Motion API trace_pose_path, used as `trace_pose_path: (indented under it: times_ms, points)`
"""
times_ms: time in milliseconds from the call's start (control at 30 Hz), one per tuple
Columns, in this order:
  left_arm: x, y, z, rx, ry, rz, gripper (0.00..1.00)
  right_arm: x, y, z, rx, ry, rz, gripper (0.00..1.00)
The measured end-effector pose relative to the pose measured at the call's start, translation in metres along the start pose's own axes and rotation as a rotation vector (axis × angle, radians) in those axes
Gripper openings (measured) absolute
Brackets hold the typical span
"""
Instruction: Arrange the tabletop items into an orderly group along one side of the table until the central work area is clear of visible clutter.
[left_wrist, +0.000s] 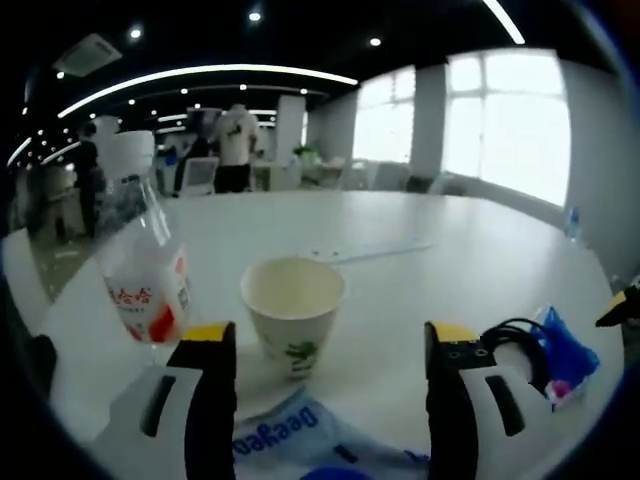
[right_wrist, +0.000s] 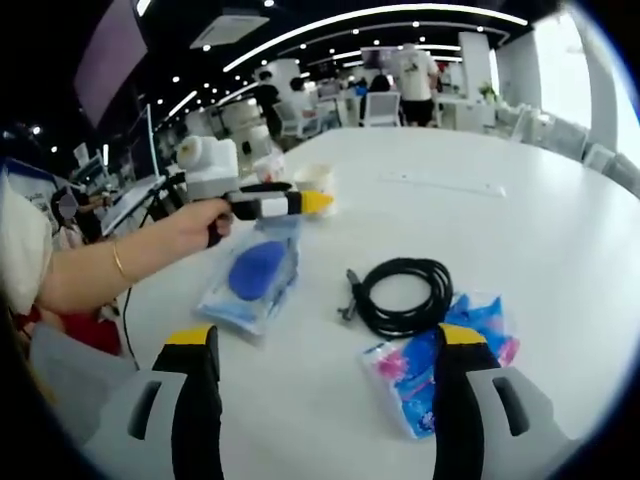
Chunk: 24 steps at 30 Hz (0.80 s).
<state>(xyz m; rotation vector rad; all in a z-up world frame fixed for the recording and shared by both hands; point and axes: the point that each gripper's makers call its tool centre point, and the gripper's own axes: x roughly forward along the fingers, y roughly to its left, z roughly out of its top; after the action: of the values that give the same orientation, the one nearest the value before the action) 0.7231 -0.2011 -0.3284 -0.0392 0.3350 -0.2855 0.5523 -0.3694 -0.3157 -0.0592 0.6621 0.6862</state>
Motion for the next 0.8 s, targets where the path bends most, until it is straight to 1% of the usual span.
trace_pose_path:
  times_ms: [100, 167, 233, 367, 533, 600, 633, 667, 800]
  points:
    - [-0.004, -0.005, 0.001, 0.001, 0.014, -0.002, 0.81, 0.000, -0.003, 0.003, 0.012, -0.014, -0.008, 0.87]
    - [-0.007, -0.005, 0.001, -0.017, 0.021, -0.001, 0.85, -0.001, -0.006, 0.005, 0.028, -0.027, -0.014, 0.87]
    - [-0.009, -0.006, 0.002, -0.029, 0.028, -0.005, 0.87, -0.002, -0.008, 0.007, 0.037, -0.033, -0.018, 0.87]
    - [-0.017, -0.010, 0.004, 0.012, 0.041, -0.015, 0.92, -0.002, -0.013, 0.007, 0.045, -0.031, -0.031, 0.87]
    - [-0.023, -0.012, 0.005, 0.014, 0.053, -0.023, 0.99, -0.003, -0.019, 0.009, 0.065, -0.043, -0.049, 0.87]
    - [-0.028, -0.014, 0.005, 0.018, 0.061, -0.031, 1.00, -0.004, -0.021, 0.008, 0.081, -0.044, -0.054, 0.86]
    - [-0.030, -0.015, 0.002, 0.001, 0.082, -0.031, 1.00, -0.003, -0.022, 0.008, 0.090, -0.046, -0.052, 0.86]
    - [-0.031, -0.016, 0.002, 0.000, 0.083, -0.035, 1.00, -0.003, -0.022, 0.008, 0.094, -0.047, -0.051, 0.86]
    - [-0.038, -0.020, 0.001, 0.031, 0.103, -0.051, 1.00, -0.004, -0.023, 0.007, 0.114, -0.048, -0.049, 0.86]
